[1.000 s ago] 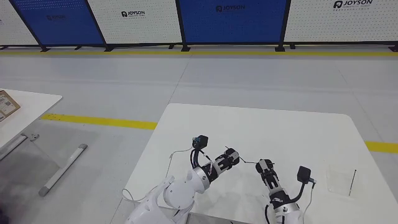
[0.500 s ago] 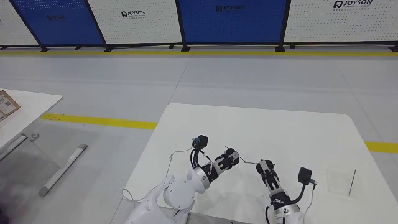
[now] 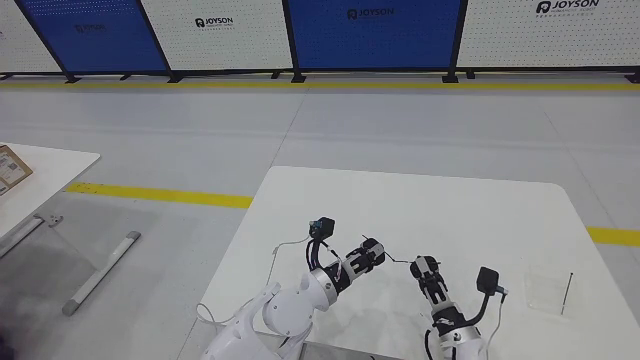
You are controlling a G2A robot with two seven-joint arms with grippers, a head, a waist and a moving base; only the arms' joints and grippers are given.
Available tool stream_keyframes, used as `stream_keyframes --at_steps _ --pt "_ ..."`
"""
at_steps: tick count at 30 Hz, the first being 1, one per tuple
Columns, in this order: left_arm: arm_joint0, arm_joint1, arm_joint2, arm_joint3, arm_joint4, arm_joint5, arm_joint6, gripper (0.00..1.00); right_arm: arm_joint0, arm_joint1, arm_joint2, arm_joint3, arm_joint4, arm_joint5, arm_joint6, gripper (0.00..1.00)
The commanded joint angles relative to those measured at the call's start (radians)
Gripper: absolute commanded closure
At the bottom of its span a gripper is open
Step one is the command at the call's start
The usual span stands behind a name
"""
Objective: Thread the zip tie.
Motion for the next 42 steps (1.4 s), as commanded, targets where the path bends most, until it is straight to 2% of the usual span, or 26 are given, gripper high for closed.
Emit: stream_keyframes --at_steps 1,32,39,42 --pt "0.000 0.000 0.000 0.000 0.000 0.000 0.000 1.00 0.000 -0.001 0.000 0.002 0.000 0.001 0.001 1.00" --pt "0.000 0.000 0.000 0.000 0.000 0.000 0.000 1.00 0.005 -0.008 0.000 0.011 0.008 -0.001 0.041 1.00" --pt "-0.008 -0.008 0.012 0.012 -0.075 -0.053 0.028 1.00 -0.003 -0.014 0.015 0.005 0.074 -0.030 0.015 1.00" --pt "-0.010 -0.010 0.017 0.021 -0.087 -0.071 0.036 1.00 0.002 -0.017 0.009 0.011 0.083 -0.021 0.026 1.00"
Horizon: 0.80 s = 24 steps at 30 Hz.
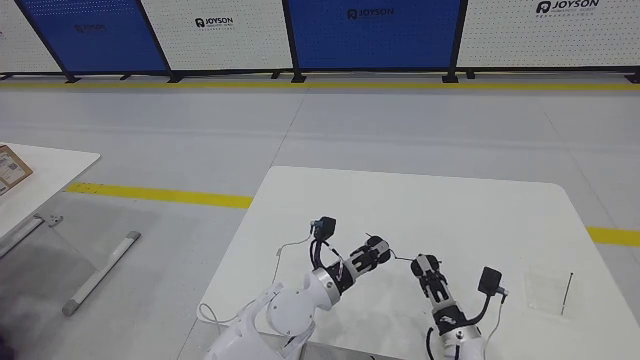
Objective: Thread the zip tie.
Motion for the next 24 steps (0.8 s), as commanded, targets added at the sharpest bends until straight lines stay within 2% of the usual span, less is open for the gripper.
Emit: stream_keyframes --at_steps 1,8,24 --pt "0.000 -0.002 0.006 0.004 -0.008 -0.010 0.009 1.00 0.006 -0.002 -0.008 0.006 -0.002 0.007 0.005 1.00" --pt "-0.007 -0.006 0.024 0.017 -0.014 -0.032 0.024 1.00 0.013 -0.010 -0.017 0.012 0.056 0.002 0.021 1.00" --pt "-0.012 -0.009 0.030 0.027 -0.019 -0.034 0.029 1.00 0.013 -0.010 -0.016 0.010 0.061 0.002 0.021 1.00"
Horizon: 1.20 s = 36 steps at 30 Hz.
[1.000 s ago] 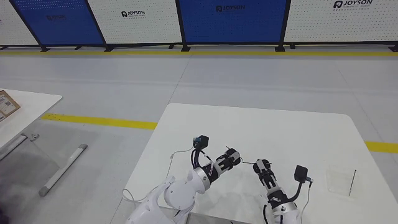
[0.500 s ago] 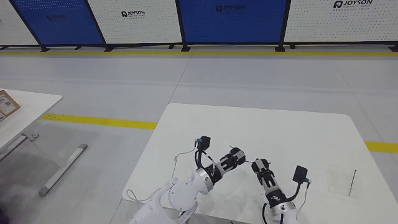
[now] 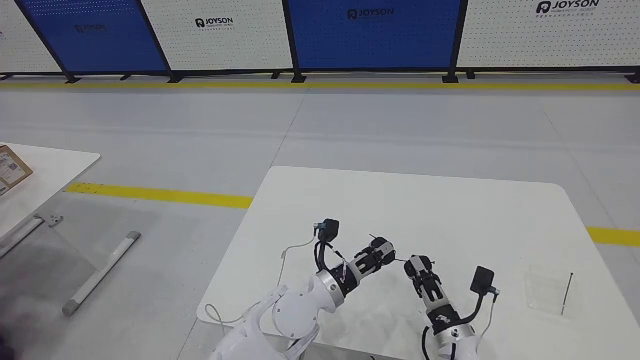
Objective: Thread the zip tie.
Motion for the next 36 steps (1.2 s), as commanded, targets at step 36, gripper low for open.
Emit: stream_keyframes --at_steps 36 --pt "-0.001 0.001 -0.029 0.042 -0.184 -0.122 -0.067 1.00 -0.032 -0.004 0.066 -0.041 0.106 -0.047 0.049 1.00"
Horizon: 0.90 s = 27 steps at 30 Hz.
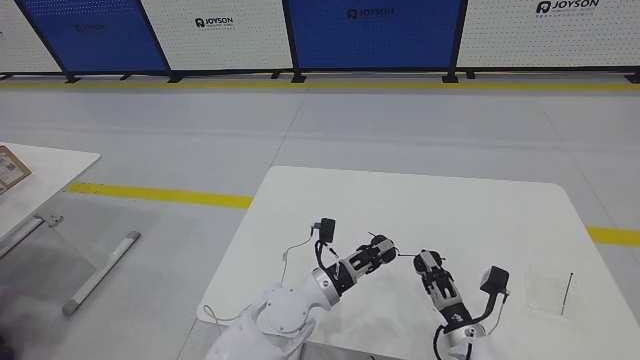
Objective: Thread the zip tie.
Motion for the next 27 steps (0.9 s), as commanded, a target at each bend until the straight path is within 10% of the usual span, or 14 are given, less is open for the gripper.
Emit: stream_keyframes --at_steps 1,11,17,27 --pt "0.002 0.001 -0.002 -0.004 0.012 0.008 0.003 1.00 -0.002 0.000 0.003 -0.003 -0.006 0.009 -0.006 1.00" --pt "0.006 0.005 0.003 -0.018 0.096 0.049 0.022 0.98 0.008 -0.005 -0.008 -0.001 -0.061 0.082 -0.041 1.00" --pt "0.003 0.005 0.007 -0.020 0.124 0.068 0.039 0.75 0.008 -0.009 -0.015 -0.008 -0.093 0.102 -0.069 1.00" --pt "-0.006 0.003 0.028 -0.021 0.179 0.093 0.059 0.76 0.004 -0.013 -0.019 -0.015 -0.114 0.114 -0.084 1.00"
